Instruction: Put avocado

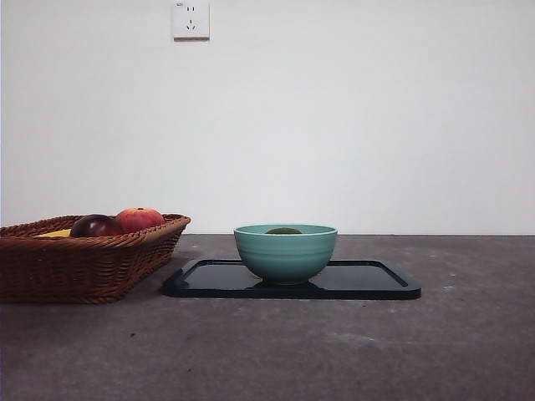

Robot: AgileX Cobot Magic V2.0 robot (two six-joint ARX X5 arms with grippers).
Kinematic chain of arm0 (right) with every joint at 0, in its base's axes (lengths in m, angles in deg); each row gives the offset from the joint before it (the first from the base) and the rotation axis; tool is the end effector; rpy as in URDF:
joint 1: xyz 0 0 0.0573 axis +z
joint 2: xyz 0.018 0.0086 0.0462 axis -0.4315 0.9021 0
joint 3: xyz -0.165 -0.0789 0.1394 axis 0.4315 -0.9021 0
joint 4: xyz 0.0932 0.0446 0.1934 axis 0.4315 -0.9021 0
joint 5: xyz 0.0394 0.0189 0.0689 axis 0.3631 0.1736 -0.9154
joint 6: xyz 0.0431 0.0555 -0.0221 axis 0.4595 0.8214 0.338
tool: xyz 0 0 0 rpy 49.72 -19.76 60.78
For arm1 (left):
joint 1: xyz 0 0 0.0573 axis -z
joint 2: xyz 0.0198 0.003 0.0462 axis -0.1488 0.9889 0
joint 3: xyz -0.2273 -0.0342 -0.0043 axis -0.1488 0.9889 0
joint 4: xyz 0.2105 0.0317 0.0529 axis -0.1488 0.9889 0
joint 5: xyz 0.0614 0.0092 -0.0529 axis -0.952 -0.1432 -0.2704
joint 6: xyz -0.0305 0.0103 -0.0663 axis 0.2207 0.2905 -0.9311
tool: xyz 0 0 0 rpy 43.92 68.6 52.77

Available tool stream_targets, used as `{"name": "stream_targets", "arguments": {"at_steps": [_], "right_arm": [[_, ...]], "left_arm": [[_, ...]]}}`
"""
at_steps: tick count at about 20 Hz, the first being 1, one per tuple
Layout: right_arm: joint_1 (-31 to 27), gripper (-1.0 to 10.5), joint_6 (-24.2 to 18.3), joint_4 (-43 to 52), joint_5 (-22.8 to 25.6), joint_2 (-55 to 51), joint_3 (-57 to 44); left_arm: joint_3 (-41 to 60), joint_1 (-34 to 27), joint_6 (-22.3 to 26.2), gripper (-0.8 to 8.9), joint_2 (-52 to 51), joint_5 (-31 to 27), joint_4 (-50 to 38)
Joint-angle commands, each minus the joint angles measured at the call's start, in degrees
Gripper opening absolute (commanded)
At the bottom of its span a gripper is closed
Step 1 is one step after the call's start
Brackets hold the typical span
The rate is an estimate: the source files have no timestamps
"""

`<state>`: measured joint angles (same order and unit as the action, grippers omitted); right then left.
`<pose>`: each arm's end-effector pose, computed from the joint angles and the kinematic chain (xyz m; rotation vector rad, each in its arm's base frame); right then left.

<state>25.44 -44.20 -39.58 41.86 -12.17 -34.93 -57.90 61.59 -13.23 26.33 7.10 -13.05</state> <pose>0.0570 0.0562 0.2616 -0.0374 0.7005 0.5940 0.0510 -0.0549 0.2961 0.0819 0.5325 -0.7221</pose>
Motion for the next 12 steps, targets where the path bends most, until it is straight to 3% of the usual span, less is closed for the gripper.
{"name": "stream_targets", "arguments": {"at_steps": [1, 6, 11, 12], "right_arm": [[0.66, 0.2, 0.55, 0.63, 0.04, 0.13, 0.39], [0.66, 0.2, 0.55, 0.66, 0.04, 0.13, 0.39], [0.66, 0.2, 0.55, 0.63, 0.04, 0.13, 0.39], [0.66, 0.2, 0.55, 0.63, 0.04, 0.13, 0.39]], "left_arm": [[-0.44, 0.44, 0.26, 0.19, 0.11, -0.28, -0.63], [-0.42, -1.36, 0.26, 0.19, 0.11, -0.17, -0.63], [0.11, -16.68, 0.48, 0.19, 0.02, 1.62, -0.7], [0.37, -20.2, 2.99, 0.19, -0.02, 1.6, -1.05]]}}
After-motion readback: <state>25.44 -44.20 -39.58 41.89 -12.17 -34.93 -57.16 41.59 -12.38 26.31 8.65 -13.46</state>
